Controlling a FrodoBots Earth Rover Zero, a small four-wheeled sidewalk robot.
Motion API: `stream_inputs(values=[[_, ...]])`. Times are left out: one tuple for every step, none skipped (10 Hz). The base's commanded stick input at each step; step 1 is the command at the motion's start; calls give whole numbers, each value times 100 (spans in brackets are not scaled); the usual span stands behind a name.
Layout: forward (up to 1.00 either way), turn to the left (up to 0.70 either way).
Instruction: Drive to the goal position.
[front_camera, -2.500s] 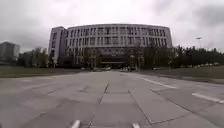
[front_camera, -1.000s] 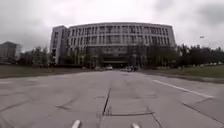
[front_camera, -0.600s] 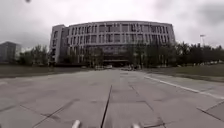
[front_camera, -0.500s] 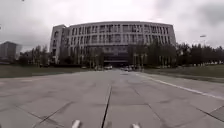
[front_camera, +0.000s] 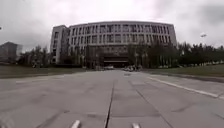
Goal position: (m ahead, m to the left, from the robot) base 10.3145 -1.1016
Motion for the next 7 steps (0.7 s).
stream_inputs(values=[[84, 0], [84, 0], [84, 0], [84, 0], [84, 0], [84, 0], [84, 0]])
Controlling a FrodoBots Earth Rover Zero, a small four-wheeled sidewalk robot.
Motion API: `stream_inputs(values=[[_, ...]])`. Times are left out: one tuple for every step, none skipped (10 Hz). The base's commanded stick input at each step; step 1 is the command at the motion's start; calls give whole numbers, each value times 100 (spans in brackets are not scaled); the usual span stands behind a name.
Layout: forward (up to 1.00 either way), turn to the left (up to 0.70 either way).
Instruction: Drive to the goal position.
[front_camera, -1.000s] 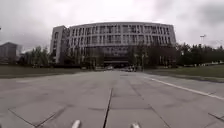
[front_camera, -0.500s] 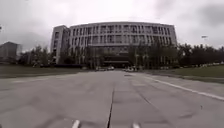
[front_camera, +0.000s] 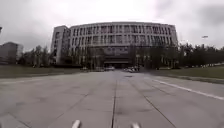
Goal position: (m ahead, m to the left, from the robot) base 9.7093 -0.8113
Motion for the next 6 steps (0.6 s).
stream_inputs(values=[[84, 0], [84, 0], [84, -15], [84, -30], [84, -32], [84, -32]])
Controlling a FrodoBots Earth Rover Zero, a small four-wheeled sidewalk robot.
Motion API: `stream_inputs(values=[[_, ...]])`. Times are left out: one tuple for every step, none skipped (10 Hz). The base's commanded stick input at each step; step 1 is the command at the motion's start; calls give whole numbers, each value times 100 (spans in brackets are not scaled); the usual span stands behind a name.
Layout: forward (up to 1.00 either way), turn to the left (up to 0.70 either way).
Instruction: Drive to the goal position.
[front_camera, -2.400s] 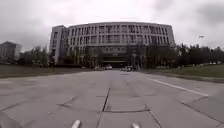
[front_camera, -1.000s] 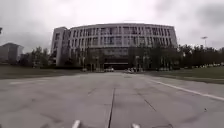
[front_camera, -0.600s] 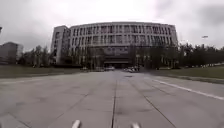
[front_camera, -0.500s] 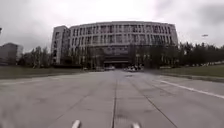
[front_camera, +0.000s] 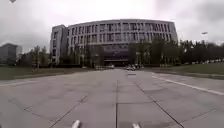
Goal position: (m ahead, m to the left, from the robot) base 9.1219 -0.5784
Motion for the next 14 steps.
stream_inputs(values=[[84, 0], [84, 0], [84, -2], [84, -11], [85, -20], [85, -24], [85, 0], [85, 0], [85, 0], [85, 0], [85, 0], [85, 0], [85, 0], [85, 0]])
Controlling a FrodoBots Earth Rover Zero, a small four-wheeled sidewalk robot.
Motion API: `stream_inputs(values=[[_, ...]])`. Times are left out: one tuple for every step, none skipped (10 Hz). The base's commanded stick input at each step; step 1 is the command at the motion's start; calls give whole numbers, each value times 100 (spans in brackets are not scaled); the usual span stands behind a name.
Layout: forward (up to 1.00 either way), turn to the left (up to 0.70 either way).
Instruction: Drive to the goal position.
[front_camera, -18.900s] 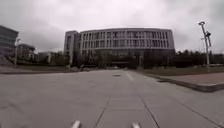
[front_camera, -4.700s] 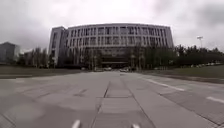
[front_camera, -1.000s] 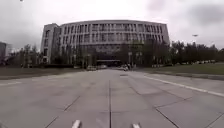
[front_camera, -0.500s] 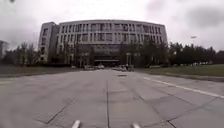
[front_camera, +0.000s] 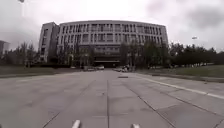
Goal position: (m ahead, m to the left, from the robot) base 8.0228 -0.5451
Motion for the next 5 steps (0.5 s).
stream_inputs(values=[[85, 0], [85, 0], [85, 0], [85, 0], [85, 0]])
